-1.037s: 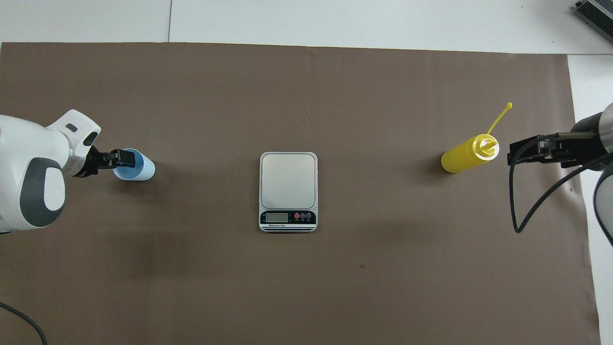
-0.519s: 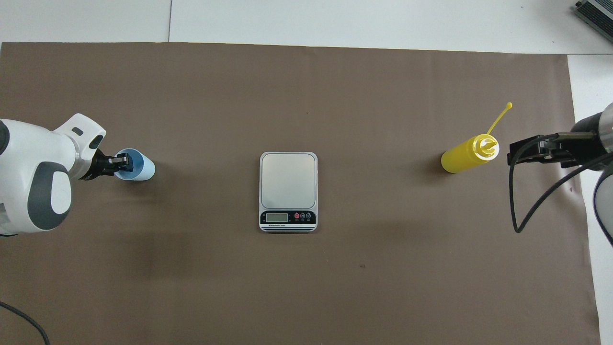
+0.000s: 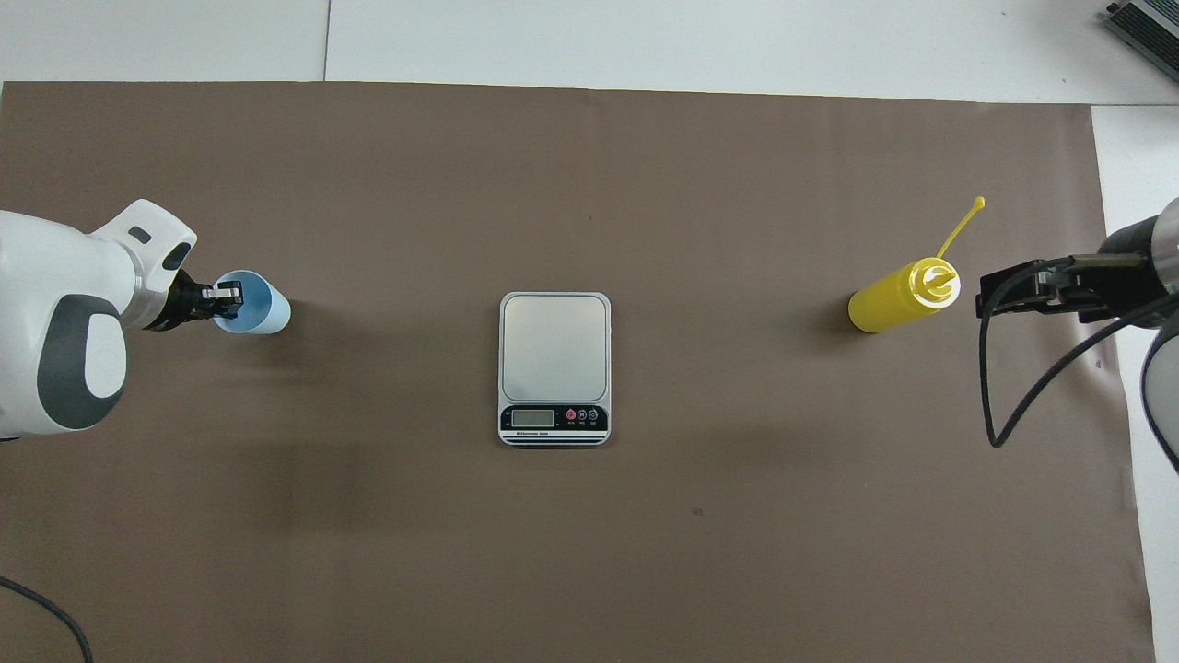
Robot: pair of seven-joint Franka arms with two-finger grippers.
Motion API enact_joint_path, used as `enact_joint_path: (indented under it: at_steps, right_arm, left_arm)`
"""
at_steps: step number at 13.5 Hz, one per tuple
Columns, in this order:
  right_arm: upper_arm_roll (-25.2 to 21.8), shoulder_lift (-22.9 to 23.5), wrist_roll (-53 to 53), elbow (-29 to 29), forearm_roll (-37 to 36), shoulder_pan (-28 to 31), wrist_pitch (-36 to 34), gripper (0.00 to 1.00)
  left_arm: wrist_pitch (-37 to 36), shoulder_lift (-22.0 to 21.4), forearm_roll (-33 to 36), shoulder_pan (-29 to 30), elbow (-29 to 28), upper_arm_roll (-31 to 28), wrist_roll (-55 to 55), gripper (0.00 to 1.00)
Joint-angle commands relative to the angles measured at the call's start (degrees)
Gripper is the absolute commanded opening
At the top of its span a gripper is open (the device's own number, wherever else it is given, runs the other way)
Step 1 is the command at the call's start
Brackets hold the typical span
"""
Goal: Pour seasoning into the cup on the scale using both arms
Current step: 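Lift the blue cup with the left gripper and lower it onto the scale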
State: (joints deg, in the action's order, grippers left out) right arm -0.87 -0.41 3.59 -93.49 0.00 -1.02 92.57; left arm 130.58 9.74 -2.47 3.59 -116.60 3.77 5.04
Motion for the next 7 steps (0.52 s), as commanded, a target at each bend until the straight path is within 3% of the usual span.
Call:
enact_joint_path:
  at_steps: [1,4,7]
  right_arm:
    - [0.0,-0.8,-1.2,-1.1,0.1,0.4,0.3,1.00]
    - [0.0,-0.8,-1.2,-1.1,0.1,0.4,0.3,1.00]
    - [0.1,-0.8,-1.2,-1.0,0.1,0.4,0.3,1.00]
  left_arm:
    - [-8.3,1.2,-0.8,-0.9,8.3,-0.3,-0.8,0.00]
    - [-14.5,0.5,-2.1,-3.1,12.8,0.0,2.4,0.00]
    - [-17.8,1.0,-2.5,-9.3,16.9,0.1,12.0,0.00]
